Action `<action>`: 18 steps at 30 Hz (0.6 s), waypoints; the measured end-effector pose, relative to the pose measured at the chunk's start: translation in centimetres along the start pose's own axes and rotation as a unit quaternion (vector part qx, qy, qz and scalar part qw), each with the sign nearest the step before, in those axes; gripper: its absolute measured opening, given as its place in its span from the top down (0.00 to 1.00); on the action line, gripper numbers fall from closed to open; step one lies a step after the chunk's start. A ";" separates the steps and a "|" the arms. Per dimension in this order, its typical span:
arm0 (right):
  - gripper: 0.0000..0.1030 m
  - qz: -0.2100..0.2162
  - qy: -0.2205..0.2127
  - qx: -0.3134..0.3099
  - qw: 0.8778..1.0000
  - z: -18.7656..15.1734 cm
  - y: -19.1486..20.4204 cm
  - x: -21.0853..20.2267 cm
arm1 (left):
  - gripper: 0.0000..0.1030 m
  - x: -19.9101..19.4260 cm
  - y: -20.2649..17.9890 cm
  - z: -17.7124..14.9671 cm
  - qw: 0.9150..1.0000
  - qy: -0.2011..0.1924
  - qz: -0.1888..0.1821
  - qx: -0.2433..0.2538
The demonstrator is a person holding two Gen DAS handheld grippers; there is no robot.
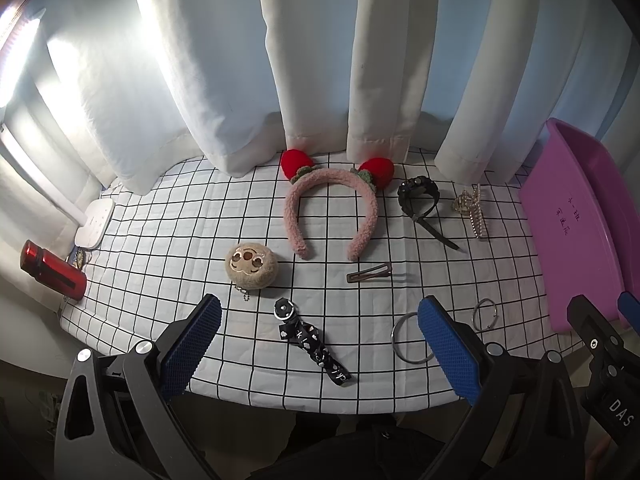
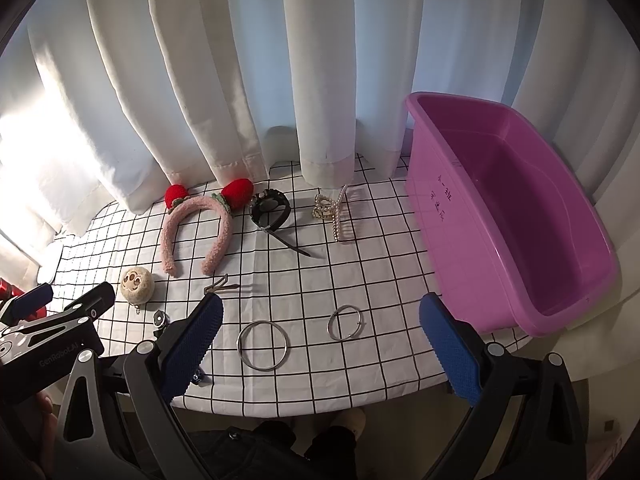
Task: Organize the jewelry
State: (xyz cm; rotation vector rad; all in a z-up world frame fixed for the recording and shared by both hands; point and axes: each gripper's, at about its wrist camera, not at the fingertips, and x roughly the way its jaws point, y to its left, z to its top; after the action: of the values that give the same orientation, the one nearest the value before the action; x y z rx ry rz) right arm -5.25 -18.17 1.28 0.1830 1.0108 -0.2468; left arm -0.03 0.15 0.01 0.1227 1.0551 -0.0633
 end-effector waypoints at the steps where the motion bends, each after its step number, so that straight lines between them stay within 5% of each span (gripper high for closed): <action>1: 0.09 0.000 0.000 0.000 1.000 0.0 0.0 0.0 | 0.06 0.0 0.0 0.0 1.000 0.000 0.000 0.000; 18: 0.09 0.003 0.002 0.000 1.000 0.0 -0.1 0.2 | 0.06 0.0 0.0 0.1 1.000 0.000 0.000 0.000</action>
State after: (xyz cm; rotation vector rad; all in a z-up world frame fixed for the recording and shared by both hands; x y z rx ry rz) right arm -5.16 -18.28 1.09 0.1861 1.0139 -0.2418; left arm 0.03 0.13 0.00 0.1223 1.0553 -0.0635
